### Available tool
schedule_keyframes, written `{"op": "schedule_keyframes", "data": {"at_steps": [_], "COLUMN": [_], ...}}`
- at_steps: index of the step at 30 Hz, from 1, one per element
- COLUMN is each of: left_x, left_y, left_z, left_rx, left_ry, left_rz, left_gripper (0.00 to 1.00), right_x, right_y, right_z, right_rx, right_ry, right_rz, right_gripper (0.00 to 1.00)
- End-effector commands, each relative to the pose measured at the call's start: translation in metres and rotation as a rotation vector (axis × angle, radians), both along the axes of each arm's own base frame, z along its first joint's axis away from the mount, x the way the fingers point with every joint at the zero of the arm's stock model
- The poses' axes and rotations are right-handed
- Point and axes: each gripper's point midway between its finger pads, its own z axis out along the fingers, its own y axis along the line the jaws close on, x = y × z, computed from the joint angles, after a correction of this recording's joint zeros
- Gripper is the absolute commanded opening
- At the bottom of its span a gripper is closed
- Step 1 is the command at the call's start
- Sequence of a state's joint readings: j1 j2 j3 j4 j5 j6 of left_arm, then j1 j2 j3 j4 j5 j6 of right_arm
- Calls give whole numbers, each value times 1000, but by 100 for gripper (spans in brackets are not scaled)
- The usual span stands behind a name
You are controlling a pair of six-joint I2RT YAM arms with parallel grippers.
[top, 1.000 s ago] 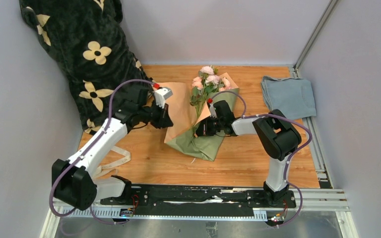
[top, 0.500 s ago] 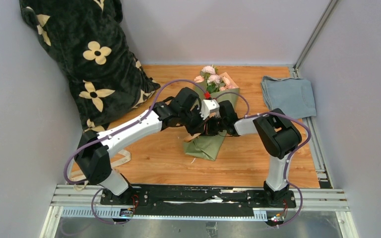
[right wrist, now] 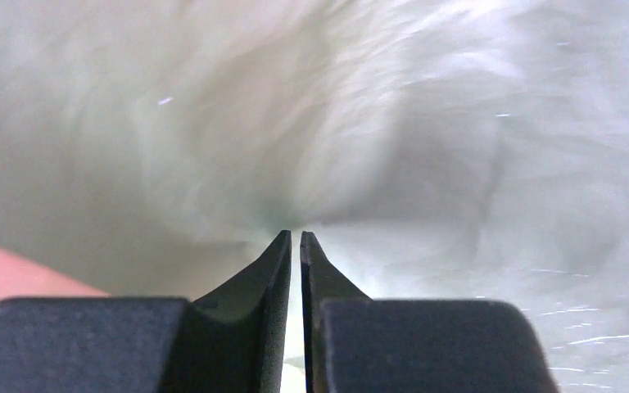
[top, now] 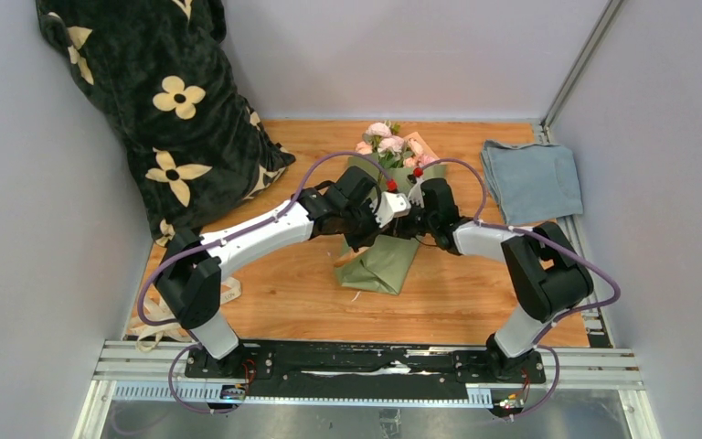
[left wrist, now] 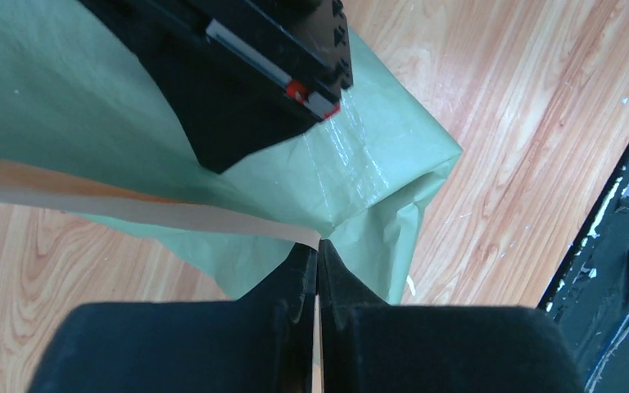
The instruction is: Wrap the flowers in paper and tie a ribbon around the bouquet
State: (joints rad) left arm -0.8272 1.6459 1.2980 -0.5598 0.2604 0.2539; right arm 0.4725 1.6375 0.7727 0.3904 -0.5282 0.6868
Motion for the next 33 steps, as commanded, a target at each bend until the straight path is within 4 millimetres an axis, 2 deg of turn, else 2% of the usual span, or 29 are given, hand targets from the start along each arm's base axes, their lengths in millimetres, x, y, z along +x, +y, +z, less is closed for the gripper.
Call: {"op": "schedule_keyframes", "data": {"at_steps": [1,4,8,10,13,17,21,29,31,33], "left_x": [7,9,5,3,5,8,3,12,12,12], "left_y": [-11,-22,-42,-51,-61,-61,-59,-54,-56,-58], "left_z": [17,26,34,33,21,-7,-28,-46,-50,-55], "left_rx": [-20,-38,-42,-44,-32,19,47,96,102,109], "left_ry": [-60,-80,-114,-113,-105,-86,-64,-105,-98,-90], "left_rz": [-27,-42,-76,-92,-103,-107,-121,-119,-119,-124], "left_gripper": [0,0,0,0,0,0,0,0,0,0], "right_x": [15,26,37,35,27,24,26,20,20,20], "right_y": [-14,4,16,21,17,-7,-43,-113,-133,-150], "right_z": [-21,-23,-33,-39,-43,-20,-2,-12,-16,-24], "right_rx": [-37,3,10,20,21,39,-30,-174,-187,-219], "right_ry": [35,37,34,50,69,46,45,77,88,103], "right_rz": [-28,48,90,119,124,55,-42,-231,-273,-301], "right_gripper": [13,12,9,7,5,5,6,9,14,26]}}
